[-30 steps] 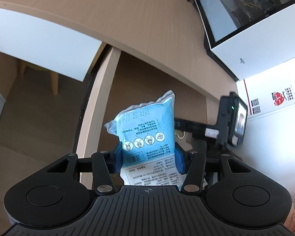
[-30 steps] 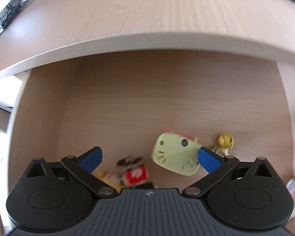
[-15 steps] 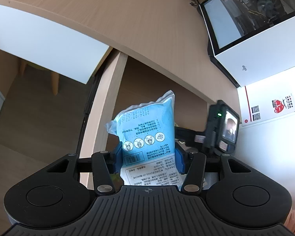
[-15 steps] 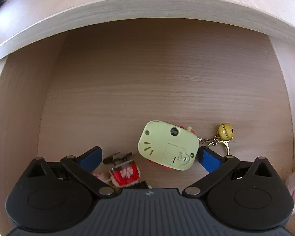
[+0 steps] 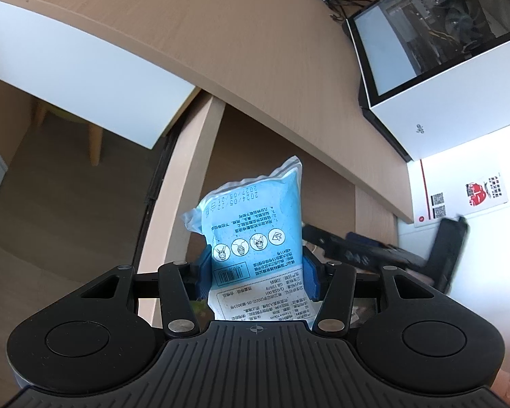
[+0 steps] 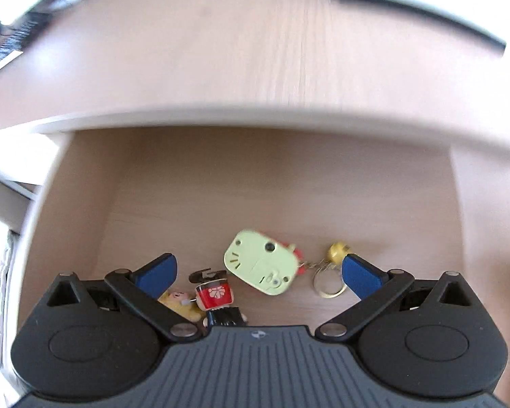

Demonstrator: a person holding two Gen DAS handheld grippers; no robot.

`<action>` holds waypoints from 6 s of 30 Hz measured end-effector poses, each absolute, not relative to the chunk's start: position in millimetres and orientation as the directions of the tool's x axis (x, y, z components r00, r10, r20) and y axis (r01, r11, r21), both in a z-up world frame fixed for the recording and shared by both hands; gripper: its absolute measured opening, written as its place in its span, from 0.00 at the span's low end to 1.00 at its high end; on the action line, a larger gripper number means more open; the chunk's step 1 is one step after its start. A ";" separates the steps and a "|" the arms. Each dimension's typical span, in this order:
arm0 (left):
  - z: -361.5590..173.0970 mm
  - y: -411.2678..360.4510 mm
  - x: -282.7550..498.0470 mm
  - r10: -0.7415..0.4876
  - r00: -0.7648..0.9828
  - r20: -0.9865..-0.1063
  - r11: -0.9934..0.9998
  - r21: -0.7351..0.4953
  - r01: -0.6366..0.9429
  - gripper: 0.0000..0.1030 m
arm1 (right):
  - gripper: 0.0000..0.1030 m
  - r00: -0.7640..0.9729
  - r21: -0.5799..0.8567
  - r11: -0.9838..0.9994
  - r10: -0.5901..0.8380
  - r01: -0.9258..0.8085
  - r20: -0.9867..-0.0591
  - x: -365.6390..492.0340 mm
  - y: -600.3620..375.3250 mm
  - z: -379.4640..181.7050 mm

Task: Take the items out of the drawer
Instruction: 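Close the right tool on the yellow-green keychain toy and lift it, then set the blue packet on the desktop with the left tool while the right tool sets the keychain toy, then grasp the pink figure in the drawer with the left tool, then grasp the green bunny figure with the right tool while the left tool lifts the pink figure, then place the pink figure on the desktop with the left tool while the right tool carries the green bunny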

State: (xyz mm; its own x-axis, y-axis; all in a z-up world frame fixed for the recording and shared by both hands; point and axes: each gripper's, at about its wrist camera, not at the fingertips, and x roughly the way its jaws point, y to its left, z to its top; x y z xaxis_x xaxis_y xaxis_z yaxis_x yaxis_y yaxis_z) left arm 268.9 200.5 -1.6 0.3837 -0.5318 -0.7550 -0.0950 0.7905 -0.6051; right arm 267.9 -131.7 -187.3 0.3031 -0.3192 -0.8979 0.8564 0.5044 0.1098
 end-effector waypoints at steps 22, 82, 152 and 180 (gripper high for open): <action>3.2 180.0 268.6 -0.523 0.324 -0.788 0.832 -0.554 -0.003 0.53 | 0.56 0.244 0.197 0.246 -0.180 0.949 -0.953 325.3 -163.1 -318.1; -14.1 105.7 312.9 -0.446 0.345 -0.826 0.876 -0.323 0.359 0.59 | 1.00 0.141 0.015 0.154 -0.857 0.988 -0.496 160.7 -144.7 -32.0; 18.4 153.8 261.8 -0.460 0.302 -0.835 0.886 -0.414 0.207 0.49 | 0.26 0.211 0.181 0.167 -0.185 0.969 -0.960 247.5 -137.2 -114.0; 25.1 -117.4 422.1 -0.470 0.472 -0.746 0.820 -0.171 0.546 0.50 | 0.26 -0.005 0.066 -0.104 -0.575 0.992 -0.818 136.9 -74.7 -56.6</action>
